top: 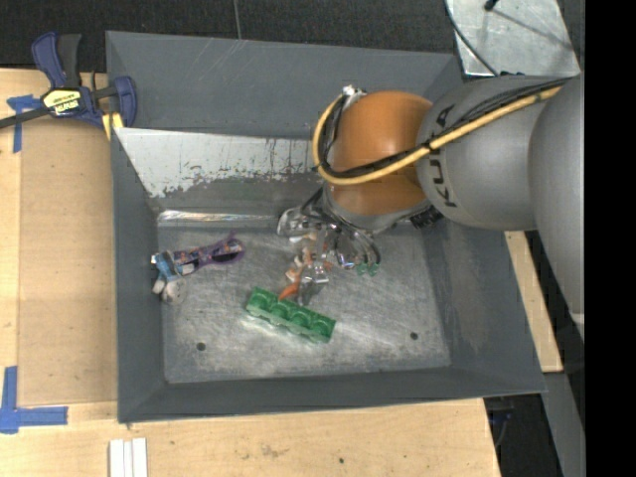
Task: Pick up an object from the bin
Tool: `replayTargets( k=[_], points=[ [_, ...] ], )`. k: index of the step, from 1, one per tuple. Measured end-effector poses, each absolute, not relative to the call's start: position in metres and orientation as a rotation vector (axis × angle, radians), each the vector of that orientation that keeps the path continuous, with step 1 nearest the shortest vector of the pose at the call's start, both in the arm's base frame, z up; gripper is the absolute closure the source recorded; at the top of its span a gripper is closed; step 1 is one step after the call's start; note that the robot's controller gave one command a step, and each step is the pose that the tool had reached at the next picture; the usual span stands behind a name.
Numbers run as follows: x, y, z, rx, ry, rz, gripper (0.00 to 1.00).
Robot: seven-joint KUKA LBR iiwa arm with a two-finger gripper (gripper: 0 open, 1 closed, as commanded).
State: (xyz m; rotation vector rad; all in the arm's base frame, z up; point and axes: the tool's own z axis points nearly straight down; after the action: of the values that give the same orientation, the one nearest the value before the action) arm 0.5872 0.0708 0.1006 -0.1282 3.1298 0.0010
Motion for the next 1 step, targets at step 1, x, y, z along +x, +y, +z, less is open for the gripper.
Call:
replayTargets(
  k=[1],
  points=[
    [0.6067, 0.0631, 0.0757, -0.57, 3.078, 0.008, 1.0]
  ],
)
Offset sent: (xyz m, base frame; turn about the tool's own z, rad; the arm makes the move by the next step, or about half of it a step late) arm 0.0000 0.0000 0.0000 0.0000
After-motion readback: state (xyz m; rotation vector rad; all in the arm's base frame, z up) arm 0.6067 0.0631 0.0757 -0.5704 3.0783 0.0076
